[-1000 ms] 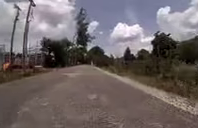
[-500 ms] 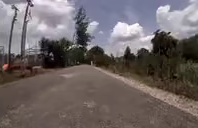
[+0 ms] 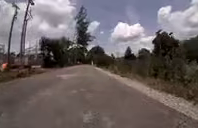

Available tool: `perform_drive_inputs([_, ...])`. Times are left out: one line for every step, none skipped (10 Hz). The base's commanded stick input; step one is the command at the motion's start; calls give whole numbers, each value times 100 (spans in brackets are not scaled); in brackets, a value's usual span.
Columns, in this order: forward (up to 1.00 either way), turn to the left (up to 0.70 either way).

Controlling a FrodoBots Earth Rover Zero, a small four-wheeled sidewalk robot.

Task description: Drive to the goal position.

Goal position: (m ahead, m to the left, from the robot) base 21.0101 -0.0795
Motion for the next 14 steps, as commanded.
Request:
perform_drive_inputs([70, 0])
perform_drive_inputs([70, 0])
perform_drive_inputs([70, 0])
perform_drive_inputs([70, 0])
perform_drive_inputs([70, 0])
perform_drive_inputs([70, 0])
perform_drive_inputs([70, 0])
perform_drive_inputs([70, 0])
perform_drive_inputs([70, 0])
perform_drive_inputs([70, 0])
perform_drive_inputs([70, 0])
perform_drive_inputs([70, 0])
perform_drive_inputs([70, 0])
perform_drive_inputs([70, -14])
